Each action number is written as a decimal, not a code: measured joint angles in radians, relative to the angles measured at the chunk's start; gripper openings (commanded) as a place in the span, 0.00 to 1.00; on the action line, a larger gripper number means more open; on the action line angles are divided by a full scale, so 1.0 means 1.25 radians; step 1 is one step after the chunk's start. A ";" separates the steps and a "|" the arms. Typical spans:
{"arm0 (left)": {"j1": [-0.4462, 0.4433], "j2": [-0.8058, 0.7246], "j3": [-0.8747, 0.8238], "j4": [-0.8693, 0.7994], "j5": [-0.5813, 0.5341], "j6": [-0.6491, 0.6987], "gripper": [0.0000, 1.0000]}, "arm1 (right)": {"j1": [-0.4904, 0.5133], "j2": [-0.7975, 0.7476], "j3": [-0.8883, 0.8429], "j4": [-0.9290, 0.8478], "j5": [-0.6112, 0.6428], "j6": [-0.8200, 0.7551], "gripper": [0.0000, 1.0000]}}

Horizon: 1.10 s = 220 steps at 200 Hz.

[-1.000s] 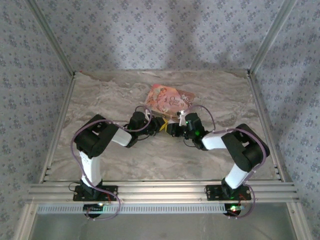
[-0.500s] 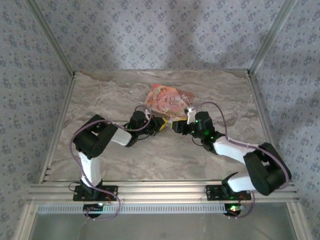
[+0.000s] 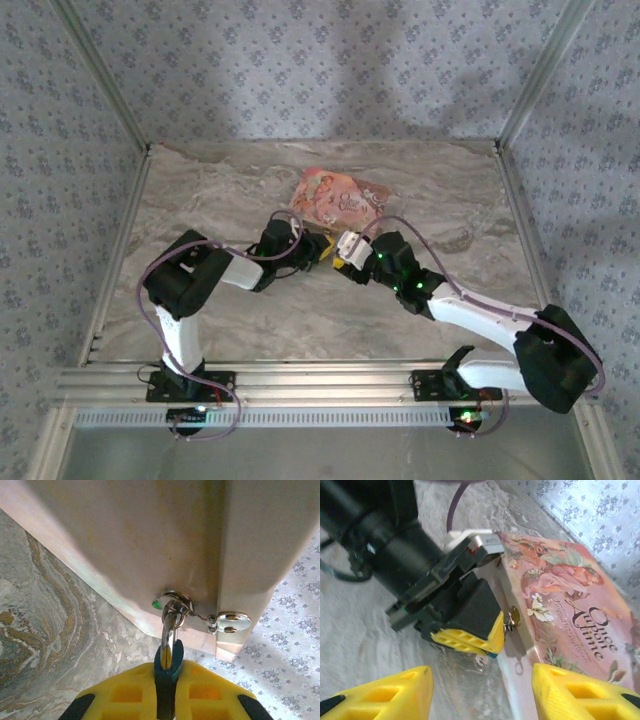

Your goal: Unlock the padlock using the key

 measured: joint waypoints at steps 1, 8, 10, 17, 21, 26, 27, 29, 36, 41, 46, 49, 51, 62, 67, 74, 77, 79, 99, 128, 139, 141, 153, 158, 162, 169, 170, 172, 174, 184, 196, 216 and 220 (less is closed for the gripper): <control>0.000 0.000 0.000 0.000 0.000 0.000 0.00 | 0.000 0.001 0.000 0.000 0.001 -0.003 0.56; 0.000 0.000 0.000 0.000 0.000 -0.001 0.00 | 0.003 0.013 0.000 0.000 0.014 -0.035 0.56; 0.000 0.000 0.000 0.000 0.000 -0.001 0.00 | 0.004 0.017 0.000 0.001 0.017 -0.044 0.56; -0.002 0.000 0.000 0.000 0.000 -0.003 0.00 | 0.005 0.032 0.000 0.002 0.028 -0.069 0.56; -0.003 0.000 0.000 0.000 0.000 -0.004 0.00 | 0.006 0.042 0.000 0.004 0.034 -0.084 0.56; -0.003 0.000 0.000 0.000 0.000 -0.006 0.00 | 0.006 0.054 -0.001 0.005 0.042 -0.098 0.56; -0.003 0.000 0.000 0.000 0.000 -0.006 0.00 | 0.006 0.056 -0.001 0.006 0.043 -0.102 0.56; -0.003 0.000 0.000 0.000 0.000 -0.006 0.00 | 0.006 0.060 -0.001 0.007 0.045 -0.108 0.56; -0.003 0.000 0.000 -0.001 0.000 -0.006 0.00 | 0.006 0.075 -0.003 0.014 0.052 -0.124 0.56; -0.003 0.000 0.001 -0.001 0.001 -0.007 0.00 | 0.006 0.086 -0.005 0.020 0.056 -0.134 0.55; -0.003 0.000 0.002 -0.003 0.001 -0.007 0.00 | 0.006 0.096 -0.007 0.026 0.060 -0.143 0.55; -0.003 0.000 0.003 -0.005 0.001 -0.008 0.00 | 0.007 0.103 -0.008 0.029 0.062 -0.148 0.55; -0.003 0.000 0.003 -0.006 0.002 -0.009 0.00 | 0.007 0.107 -0.009 0.032 0.063 -0.151 0.55; -0.003 0.000 0.007 -0.012 0.005 -0.011 0.00 | 0.010 0.130 -0.011 0.044 0.068 -0.167 0.55; -0.003 0.000 0.008 -0.013 0.006 -0.013 0.00 | 0.011 0.141 -0.011 0.051 0.070 -0.174 0.55; -0.003 -0.001 0.009 -0.016 0.007 -0.014 0.00 | 0.013 0.155 -0.011 0.061 0.074 -0.181 0.55; -0.003 -0.001 0.009 -0.016 0.007 -0.015 0.00 | 0.014 0.160 -0.011 0.065 0.075 -0.183 0.55; -0.003 -0.001 0.010 -0.016 0.007 -0.015 0.00 | 0.014 0.164 -0.011 0.068 0.076 -0.187 0.55; -0.003 -0.002 0.010 -0.019 0.009 -0.016 0.00 | 0.016 0.198 -0.011 0.096 0.081 -0.202 0.53; -0.003 -0.002 0.010 -0.019 0.009 -0.021 0.00 | 0.016 0.236 -0.010 0.125 0.089 -0.220 0.48; -0.003 -0.002 0.010 -0.019 0.009 -0.021 0.00 | 0.016 0.247 -0.009 0.135 0.094 -0.224 0.47; -0.003 -0.002 0.010 -0.019 0.009 -0.021 0.00 | 0.016 0.249 -0.008 0.137 0.096 -0.225 0.46; -0.003 -0.002 0.010 -0.019 0.009 -0.021 0.00 | 0.016 0.260 -0.005 0.148 0.099 -0.229 0.45; -0.003 -0.002 0.010 -0.019 0.009 -0.021 0.00 | 0.016 0.264 -0.004 0.153 0.101 -0.229 0.44; -0.003 -0.002 0.010 -0.019 0.009 -0.021 0.00 | 0.016 0.267 -0.004 0.158 0.103 -0.232 0.44; -0.003 -0.002 0.010 -0.019 0.009 -0.021 0.00 | 0.016 0.271 -0.004 0.164 0.105 -0.233 0.43; -0.003 -0.002 0.010 -0.019 0.009 -0.021 0.00 | 0.016 0.272 -0.004 0.166 0.105 -0.233 0.43; -0.003 -0.002 0.010 -0.019 0.009 -0.021 0.00 | 0.016 0.273 -0.004 0.168 0.106 -0.234 0.43; -0.003 -0.002 0.010 -0.019 0.009 -0.021 0.00 | 0.016 0.274 -0.004 0.169 0.106 -0.235 0.43; -0.003 -0.002 0.010 -0.019 0.009 -0.021 0.00 | 0.016 0.279 -0.003 0.176 0.111 -0.236 0.41; -0.003 -0.002 0.010 -0.019 0.009 -0.021 0.00 | 0.016 0.284 -0.002 0.187 0.116 -0.238 0.41; -0.003 -0.002 0.010 -0.019 0.009 -0.021 0.00 | 0.016 0.295 0.003 0.207 0.121 -0.240 0.38; -0.003 -0.002 0.010 -0.019 0.009 -0.021 0.00 | 0.016 0.298 0.003 0.209 0.123 -0.241 0.38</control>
